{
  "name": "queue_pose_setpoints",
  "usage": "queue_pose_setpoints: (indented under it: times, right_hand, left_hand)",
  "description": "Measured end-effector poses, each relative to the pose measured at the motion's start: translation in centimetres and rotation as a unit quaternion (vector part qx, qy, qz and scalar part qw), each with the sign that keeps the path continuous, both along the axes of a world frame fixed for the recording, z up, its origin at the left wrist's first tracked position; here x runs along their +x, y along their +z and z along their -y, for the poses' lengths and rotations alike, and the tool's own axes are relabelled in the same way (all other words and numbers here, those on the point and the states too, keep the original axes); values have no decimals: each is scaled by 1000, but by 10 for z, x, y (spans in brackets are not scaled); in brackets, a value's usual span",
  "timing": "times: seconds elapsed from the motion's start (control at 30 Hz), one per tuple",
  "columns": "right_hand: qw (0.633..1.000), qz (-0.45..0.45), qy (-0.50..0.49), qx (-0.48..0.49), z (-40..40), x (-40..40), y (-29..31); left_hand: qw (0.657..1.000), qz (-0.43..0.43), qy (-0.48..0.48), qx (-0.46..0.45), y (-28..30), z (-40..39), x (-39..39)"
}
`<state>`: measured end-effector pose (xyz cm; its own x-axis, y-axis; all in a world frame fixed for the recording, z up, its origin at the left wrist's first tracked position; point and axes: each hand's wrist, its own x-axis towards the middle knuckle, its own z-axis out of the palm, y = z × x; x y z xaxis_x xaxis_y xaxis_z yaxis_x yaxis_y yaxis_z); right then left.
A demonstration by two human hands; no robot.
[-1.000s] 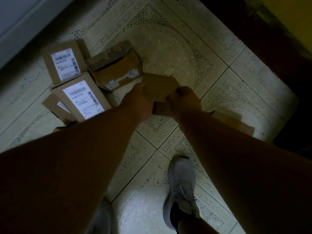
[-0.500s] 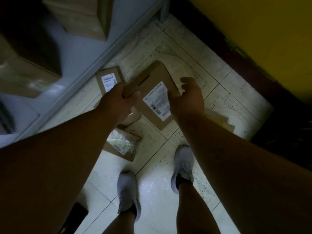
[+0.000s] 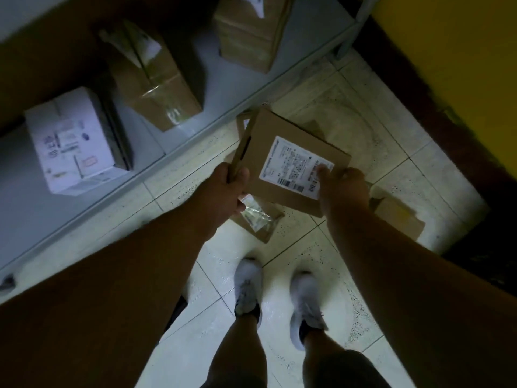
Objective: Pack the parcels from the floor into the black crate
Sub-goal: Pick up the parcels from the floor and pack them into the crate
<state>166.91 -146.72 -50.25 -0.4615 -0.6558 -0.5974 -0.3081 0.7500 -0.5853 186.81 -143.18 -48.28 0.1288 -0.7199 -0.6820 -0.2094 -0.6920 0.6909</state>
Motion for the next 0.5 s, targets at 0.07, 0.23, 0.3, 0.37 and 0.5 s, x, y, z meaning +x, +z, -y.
queue_pose_setpoints:
  times: [0.07,0.23,0.3,0.37,0.5]
  right_hand:
    - [999,-13,30,-4,-6,4,-3]
    - [994,-6,105,-30,-14,16,4]
    - [991,52,118,-32,-17,19,18]
    - [983,79,157,-43,-22,24,34]
    - [962,116,238,-66,-33,41,47]
  left_hand:
    - [1000,8,15,2,-4,-19,5]
    - [995,89,46,3,-12,-63,12]
    - [996,32,83,24,-3,-81,8]
    - [989,4,137,45,7,-98,6]
    - [962,26,266,58,17,-127,5]
